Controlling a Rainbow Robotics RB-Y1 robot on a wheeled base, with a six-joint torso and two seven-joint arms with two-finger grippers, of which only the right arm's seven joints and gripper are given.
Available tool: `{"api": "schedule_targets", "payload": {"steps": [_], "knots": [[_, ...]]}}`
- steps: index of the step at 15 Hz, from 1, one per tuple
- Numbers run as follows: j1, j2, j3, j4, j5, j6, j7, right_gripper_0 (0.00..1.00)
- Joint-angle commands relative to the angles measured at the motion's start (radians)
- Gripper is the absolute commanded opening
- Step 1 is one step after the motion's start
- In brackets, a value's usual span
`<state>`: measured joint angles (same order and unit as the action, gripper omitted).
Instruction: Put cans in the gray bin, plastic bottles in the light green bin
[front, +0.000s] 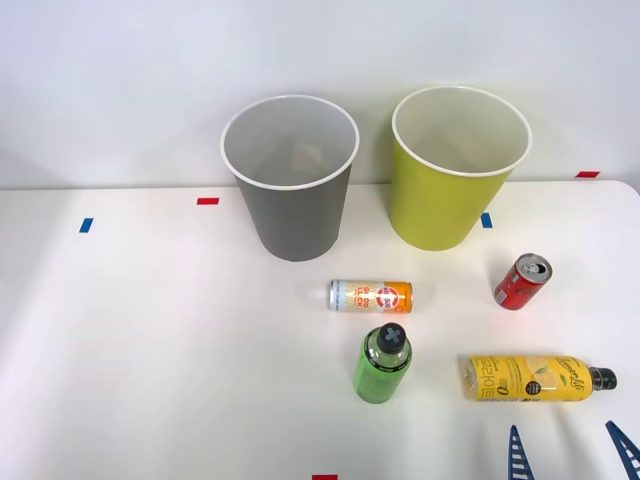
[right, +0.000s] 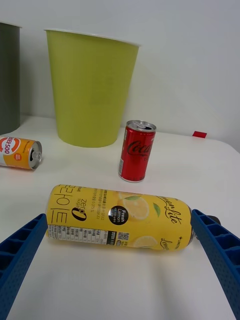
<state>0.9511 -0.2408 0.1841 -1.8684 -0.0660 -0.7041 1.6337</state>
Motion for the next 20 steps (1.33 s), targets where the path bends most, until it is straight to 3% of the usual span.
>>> {"api": "schedule_targets", "payload": {"steps": [1,20], "knots": [[0.0,0.0,0.0,0.0,0.0,0.0,0.0,1.0],[0.0,0.0,0.0,0.0,0.0,0.0,0.0,1.0]]}}
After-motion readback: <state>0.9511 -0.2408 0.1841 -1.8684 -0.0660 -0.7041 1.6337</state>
